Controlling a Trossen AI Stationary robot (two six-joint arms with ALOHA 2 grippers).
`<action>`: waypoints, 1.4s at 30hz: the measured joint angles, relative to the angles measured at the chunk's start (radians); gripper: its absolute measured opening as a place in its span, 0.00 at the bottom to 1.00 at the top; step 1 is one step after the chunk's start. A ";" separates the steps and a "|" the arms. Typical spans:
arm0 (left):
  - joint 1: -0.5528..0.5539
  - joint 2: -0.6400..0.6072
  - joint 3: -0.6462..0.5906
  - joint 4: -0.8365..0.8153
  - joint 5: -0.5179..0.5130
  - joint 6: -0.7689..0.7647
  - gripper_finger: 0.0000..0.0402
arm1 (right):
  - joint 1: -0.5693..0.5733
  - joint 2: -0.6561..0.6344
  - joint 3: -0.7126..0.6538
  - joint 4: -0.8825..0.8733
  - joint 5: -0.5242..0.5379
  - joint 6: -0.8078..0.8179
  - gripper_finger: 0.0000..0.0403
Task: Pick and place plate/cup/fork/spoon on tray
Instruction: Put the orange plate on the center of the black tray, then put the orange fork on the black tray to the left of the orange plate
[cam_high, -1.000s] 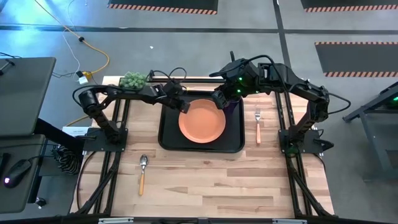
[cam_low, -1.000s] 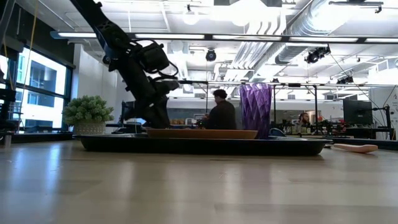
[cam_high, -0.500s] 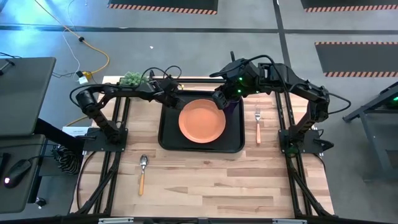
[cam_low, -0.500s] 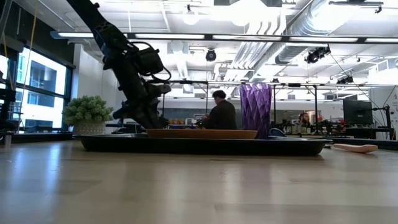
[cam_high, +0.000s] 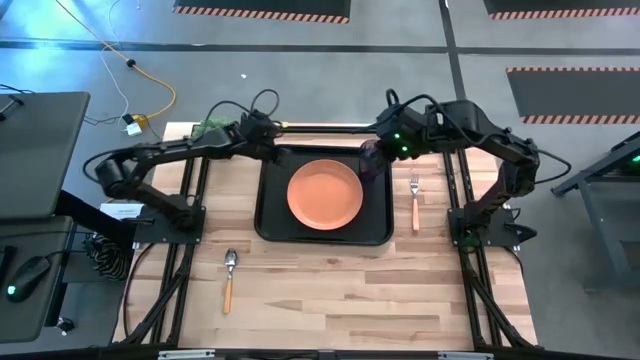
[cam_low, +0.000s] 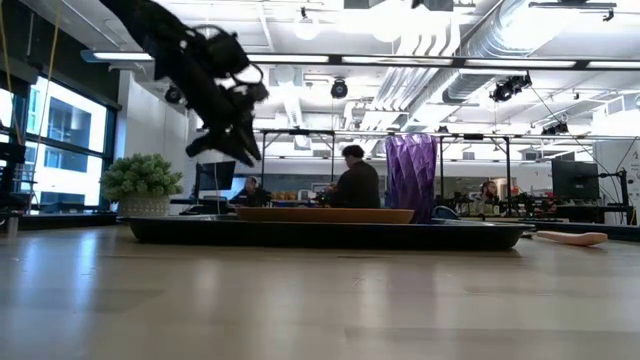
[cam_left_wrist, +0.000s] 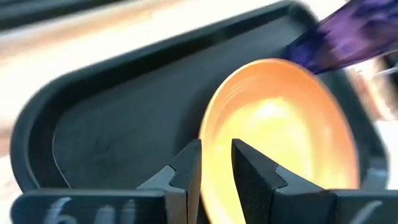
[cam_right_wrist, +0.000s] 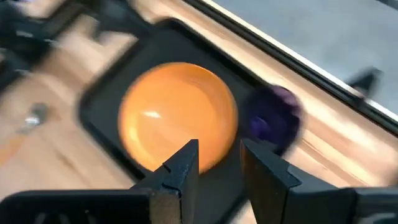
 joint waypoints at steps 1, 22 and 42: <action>0.000 -0.022 0.000 0.002 0.000 0.000 0.20 | 0.002 -0.003 0.000 -0.033 0.018 0.021 0.27; -0.001 -0.338 0.000 0.006 -0.001 0.000 0.20 | 0.197 -0.044 -0.041 -0.029 0.165 0.250 0.27; -0.001 -0.355 0.000 0.005 0.000 -0.001 0.19 | 0.351 -0.394 -0.824 0.019 0.010 1.007 0.27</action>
